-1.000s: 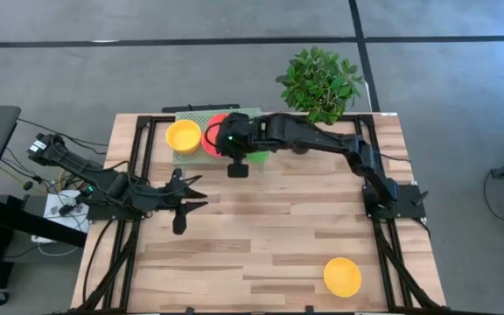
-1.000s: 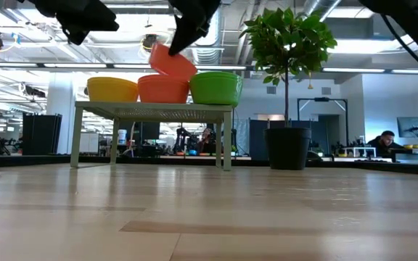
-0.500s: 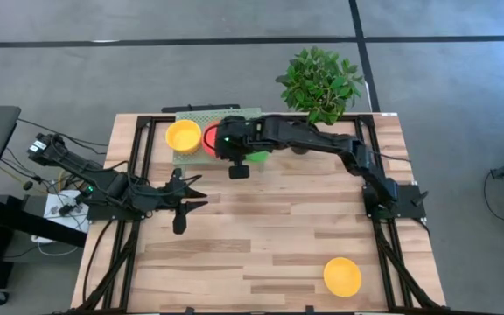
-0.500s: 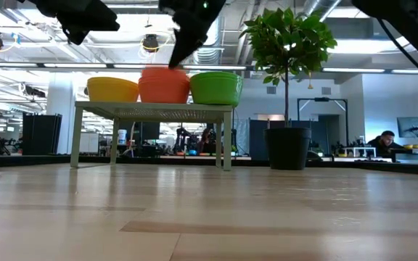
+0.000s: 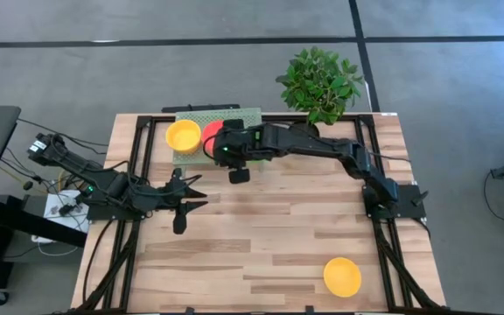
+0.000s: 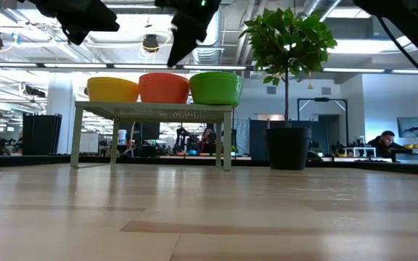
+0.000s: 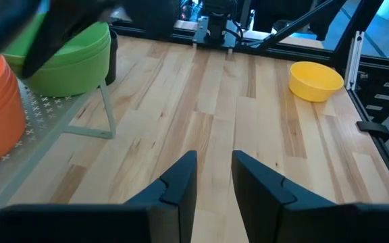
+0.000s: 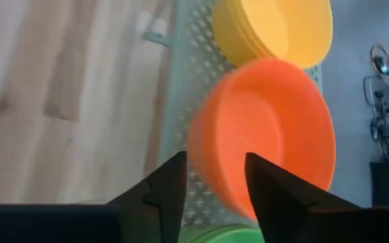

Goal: Pick & Place Mini bowls
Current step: Stack the yellow bowl on top of the yellow bowl on the shelf

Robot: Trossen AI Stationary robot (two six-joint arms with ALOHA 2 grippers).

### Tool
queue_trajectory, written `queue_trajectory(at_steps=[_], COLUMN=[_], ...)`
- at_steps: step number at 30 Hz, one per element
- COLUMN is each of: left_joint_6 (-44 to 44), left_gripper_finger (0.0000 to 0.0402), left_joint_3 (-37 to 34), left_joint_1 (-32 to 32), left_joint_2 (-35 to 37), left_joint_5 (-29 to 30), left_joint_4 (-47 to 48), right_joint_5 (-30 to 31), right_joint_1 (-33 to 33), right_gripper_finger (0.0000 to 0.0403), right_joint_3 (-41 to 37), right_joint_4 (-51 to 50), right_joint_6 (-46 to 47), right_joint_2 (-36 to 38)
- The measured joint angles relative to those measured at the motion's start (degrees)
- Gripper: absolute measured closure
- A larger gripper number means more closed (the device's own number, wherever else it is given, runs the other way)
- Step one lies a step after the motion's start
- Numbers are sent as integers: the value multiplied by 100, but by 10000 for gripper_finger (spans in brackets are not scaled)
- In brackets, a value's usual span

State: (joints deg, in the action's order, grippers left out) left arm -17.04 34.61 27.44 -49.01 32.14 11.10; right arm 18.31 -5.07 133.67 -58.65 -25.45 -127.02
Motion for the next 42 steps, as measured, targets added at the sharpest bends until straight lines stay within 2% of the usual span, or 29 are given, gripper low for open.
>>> queue_trajectory(at_steps=[4, 10, 18, 23, 25, 30, 35, 38, 42], left_joint_6=[-74, -170, -192, -259, -352, -467, -469, -470, -469], left_gripper_finger=[307, 307, 307, 307, 307, 307, 307, 307, 307], left_joint_3=[0, 2, 2, 2, 2, 2, 2, 2, 2], left_joint_1=[0, 0, 0, 0, 0, 1, 2, 2, 2], left_joint_2=[0, 0, 0, 0, 0, -6, -51, -66, -92], left_joint_5=[0, 0, 0, 0, 0, 0, 0, -1, -2], left_joint_4=[1, 1, -2, -56, -62, -69, -90, -91, -108], right_joint_5=[26, 478, 185, 79, 56, -382, -378, -593, -769], right_joint_1=[252, 800, 1773, 2404, 2687, 3422, 3849, 3997, 4245], right_gripper_finger=[241, 234, 250, 269, 277, 284, 280, 280, 280], right_joint_3=[0, 0, 0, 0, -125, -1086, -2480, -3459, -4743], right_joint_4=[-108, -578, -2135, -3161, -3061, -2611, -2317, -1673, -583], right_joint_6=[14, 595, 2672, 4080, 4319, 4535, 5738, 6656, 7421], right_joint_2=[242, 809, 1676, 1869, 1871, 1997, 2176, 2510, 3199])
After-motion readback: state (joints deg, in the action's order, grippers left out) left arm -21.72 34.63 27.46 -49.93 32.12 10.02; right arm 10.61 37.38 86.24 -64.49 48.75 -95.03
